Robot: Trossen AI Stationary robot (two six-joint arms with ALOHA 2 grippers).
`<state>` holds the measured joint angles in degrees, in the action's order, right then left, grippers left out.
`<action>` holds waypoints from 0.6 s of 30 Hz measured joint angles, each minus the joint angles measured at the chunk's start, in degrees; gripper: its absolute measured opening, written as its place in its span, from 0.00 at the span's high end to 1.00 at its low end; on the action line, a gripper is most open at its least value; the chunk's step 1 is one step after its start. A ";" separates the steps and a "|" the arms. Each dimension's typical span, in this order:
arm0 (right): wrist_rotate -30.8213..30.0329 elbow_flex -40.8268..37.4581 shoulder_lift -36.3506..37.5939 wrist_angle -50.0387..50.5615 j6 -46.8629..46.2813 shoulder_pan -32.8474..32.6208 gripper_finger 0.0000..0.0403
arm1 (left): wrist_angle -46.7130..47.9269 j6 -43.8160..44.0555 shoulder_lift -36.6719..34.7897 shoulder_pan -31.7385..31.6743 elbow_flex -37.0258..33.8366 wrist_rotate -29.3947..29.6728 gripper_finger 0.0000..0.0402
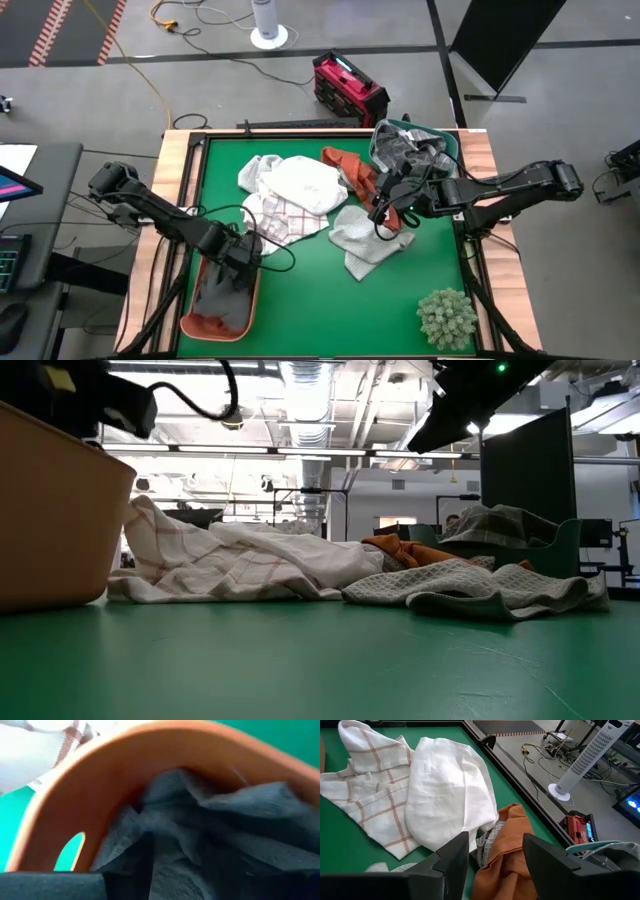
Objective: Sort towels by color in basket
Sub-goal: Put the gray towel into the orange bin, then put the white patterned towel into the green bin
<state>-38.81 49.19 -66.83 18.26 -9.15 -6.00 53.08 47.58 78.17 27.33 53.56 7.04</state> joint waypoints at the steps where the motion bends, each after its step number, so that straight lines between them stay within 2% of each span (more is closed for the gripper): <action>1: 0.02 0.00 0.00 0.00 0.02 0.00 0.46 | 0.00 0.06 -0.89 0.00 0.00 -0.01 0.62; 11: 0.00 0.00 0.00 0.02 0.02 0.00 0.46 | 4.15 -7.21 -7.84 -0.02 5.20 0.93 0.62; 15: 0.00 0.00 0.00 -0.02 0.02 0.00 0.46 | 7.14 -10.22 -8.82 -1.01 9.33 7.38 0.62; 18: 0.01 0.00 0.00 -0.55 0.06 0.01 0.46 | 7.51 -12.52 -8.80 -2.64 11.35 14.98 0.62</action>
<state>-38.80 49.19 -66.83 17.71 -9.09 -5.99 60.59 35.05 69.36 24.69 64.92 22.02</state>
